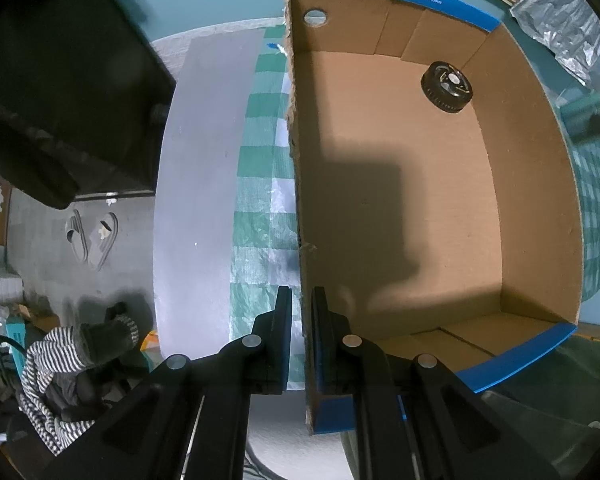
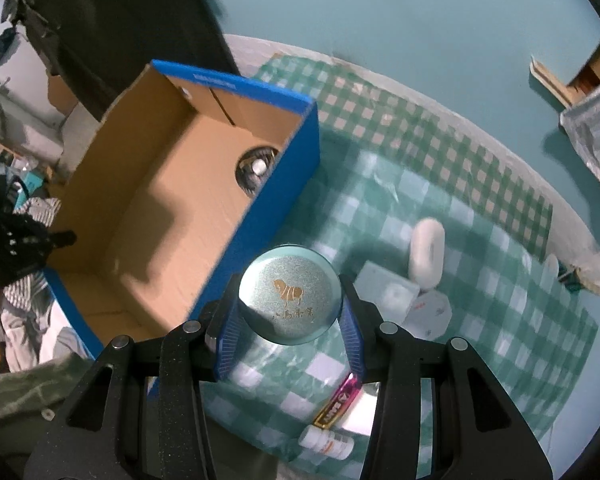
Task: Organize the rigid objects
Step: 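Carry the green cylinder with the right gripper into the box and release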
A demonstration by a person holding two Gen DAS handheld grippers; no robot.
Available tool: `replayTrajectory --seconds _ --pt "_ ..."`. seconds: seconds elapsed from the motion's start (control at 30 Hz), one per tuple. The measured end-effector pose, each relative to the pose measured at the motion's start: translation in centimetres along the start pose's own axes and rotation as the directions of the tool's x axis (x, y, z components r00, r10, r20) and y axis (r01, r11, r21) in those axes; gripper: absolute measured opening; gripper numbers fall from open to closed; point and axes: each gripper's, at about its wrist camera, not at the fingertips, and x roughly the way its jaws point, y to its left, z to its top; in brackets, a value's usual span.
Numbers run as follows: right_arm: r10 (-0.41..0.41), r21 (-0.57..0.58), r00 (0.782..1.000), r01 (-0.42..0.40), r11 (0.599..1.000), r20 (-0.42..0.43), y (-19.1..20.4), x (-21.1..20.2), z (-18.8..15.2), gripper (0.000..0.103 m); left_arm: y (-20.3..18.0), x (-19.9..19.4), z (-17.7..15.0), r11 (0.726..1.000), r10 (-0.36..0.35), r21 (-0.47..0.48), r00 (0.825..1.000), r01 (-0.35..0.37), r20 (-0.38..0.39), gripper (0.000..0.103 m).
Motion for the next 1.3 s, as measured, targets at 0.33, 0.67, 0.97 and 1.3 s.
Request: replayTrajectory --seconds 0.33,0.67,0.97,1.3 --pt "0.022 -0.068 0.998 -0.018 0.998 0.055 2.0 -0.9 4.5 0.044 0.1 0.0 -0.1 1.0 -0.004 -0.005 1.0 0.004 0.0 0.009" --pt "0.046 -0.141 0.999 -0.042 0.989 0.023 5.1 1.7 6.6 0.044 0.0 -0.1 -0.1 1.0 -0.008 -0.006 1.0 0.008 0.004 0.009" --pt "0.034 -0.158 0.998 -0.041 0.987 -0.043 6.2 5.4 6.6 0.044 0.1 -0.1 -0.1 1.0 -0.013 -0.01 1.0 0.014 0.004 0.009" --pt "0.03 -0.129 0.996 -0.041 0.991 -0.086 5.6 6.9 6.0 0.044 0.3 0.1 -0.2 1.0 -0.011 -0.019 1.0 0.011 -0.003 0.009"
